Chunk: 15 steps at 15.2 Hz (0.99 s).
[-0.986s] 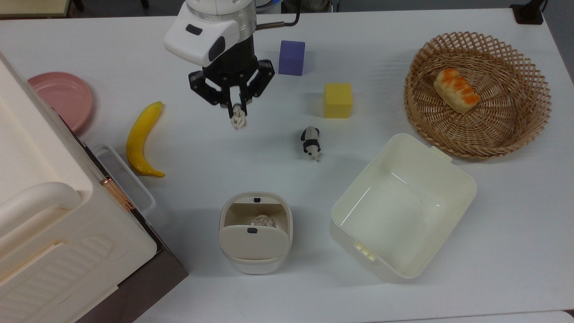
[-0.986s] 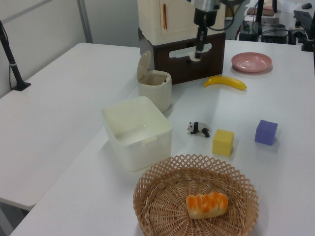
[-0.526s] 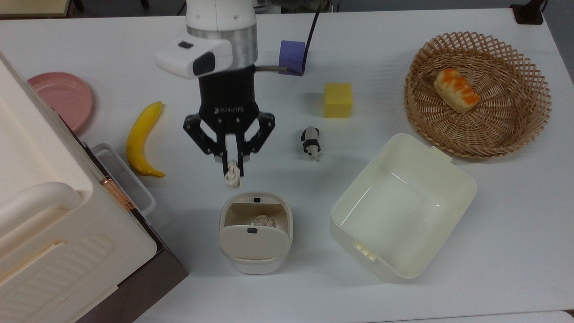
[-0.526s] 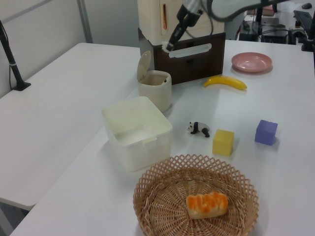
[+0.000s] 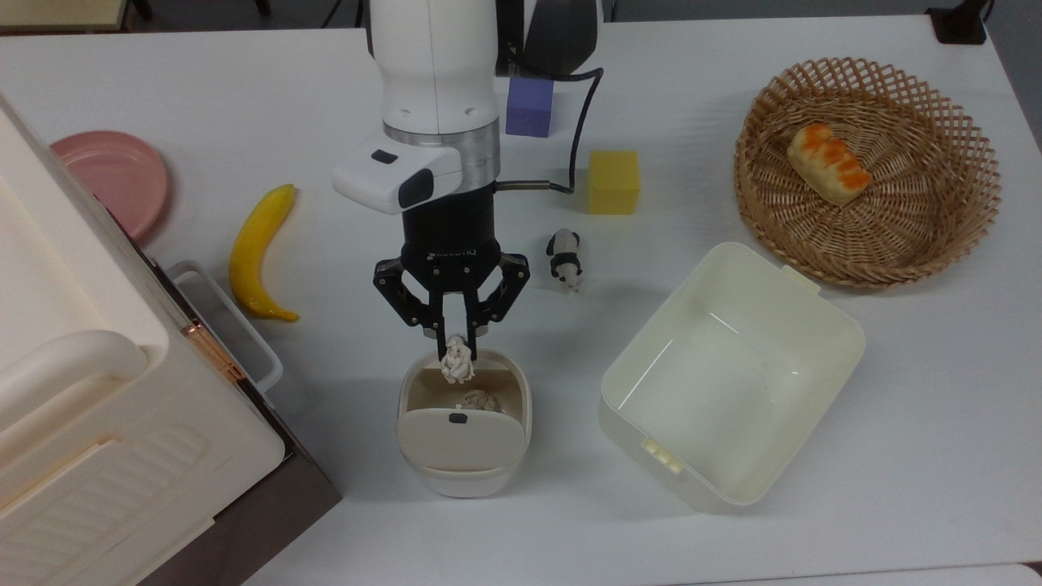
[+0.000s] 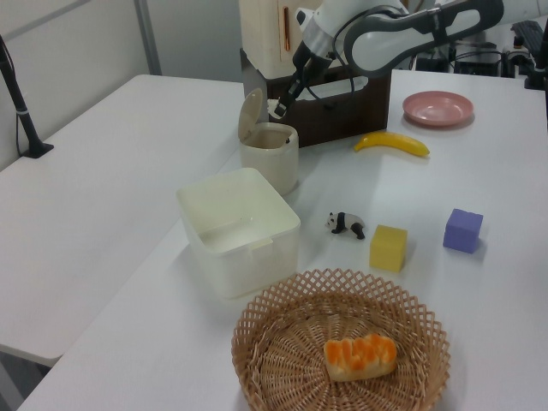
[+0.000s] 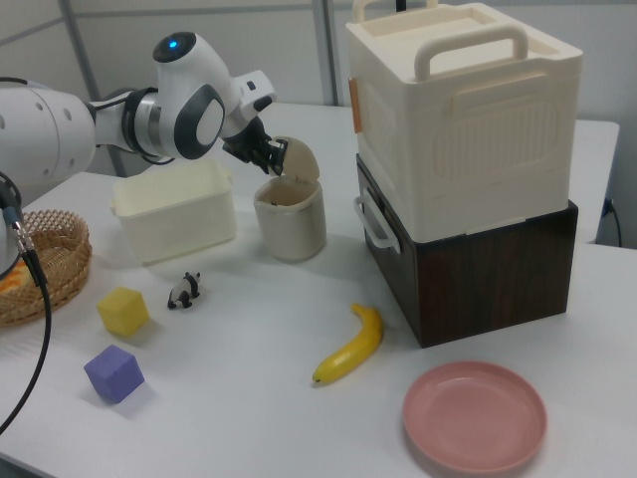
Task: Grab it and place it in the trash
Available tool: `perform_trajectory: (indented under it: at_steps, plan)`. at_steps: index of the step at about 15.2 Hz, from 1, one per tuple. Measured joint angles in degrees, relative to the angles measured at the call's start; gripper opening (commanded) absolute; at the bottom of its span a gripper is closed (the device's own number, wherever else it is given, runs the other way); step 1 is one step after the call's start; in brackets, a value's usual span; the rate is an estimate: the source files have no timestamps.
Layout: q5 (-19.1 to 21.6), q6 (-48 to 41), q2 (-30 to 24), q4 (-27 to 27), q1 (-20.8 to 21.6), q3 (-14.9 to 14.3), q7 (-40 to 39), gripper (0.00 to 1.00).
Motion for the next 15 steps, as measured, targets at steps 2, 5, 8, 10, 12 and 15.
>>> perform_trajectory:
  at_steps: [2, 5, 8, 10, 12, 15]
  plan:
    - [0.0, 0.0, 0.04, 0.05, 0.1, 0.0, 0.02, 1.0]
    - [-0.01, 0.0, 0.03, 0.24, 0.09, 0.0, 0.03, 1.0]
    - [-0.01, 0.0, -0.09, 0.37, 0.09, 0.0, 0.03, 1.0]
    - [-0.01, 0.01, -0.74, 0.47, 0.07, 0.0, 0.06, 1.0]
    - [-0.01, -0.37, -2.48, -0.47, 0.02, -0.01, 0.08, 1.0]
    - [-0.01, -7.68, -7.22, -3.92, 0.0, -0.01, 0.09, 1.0]
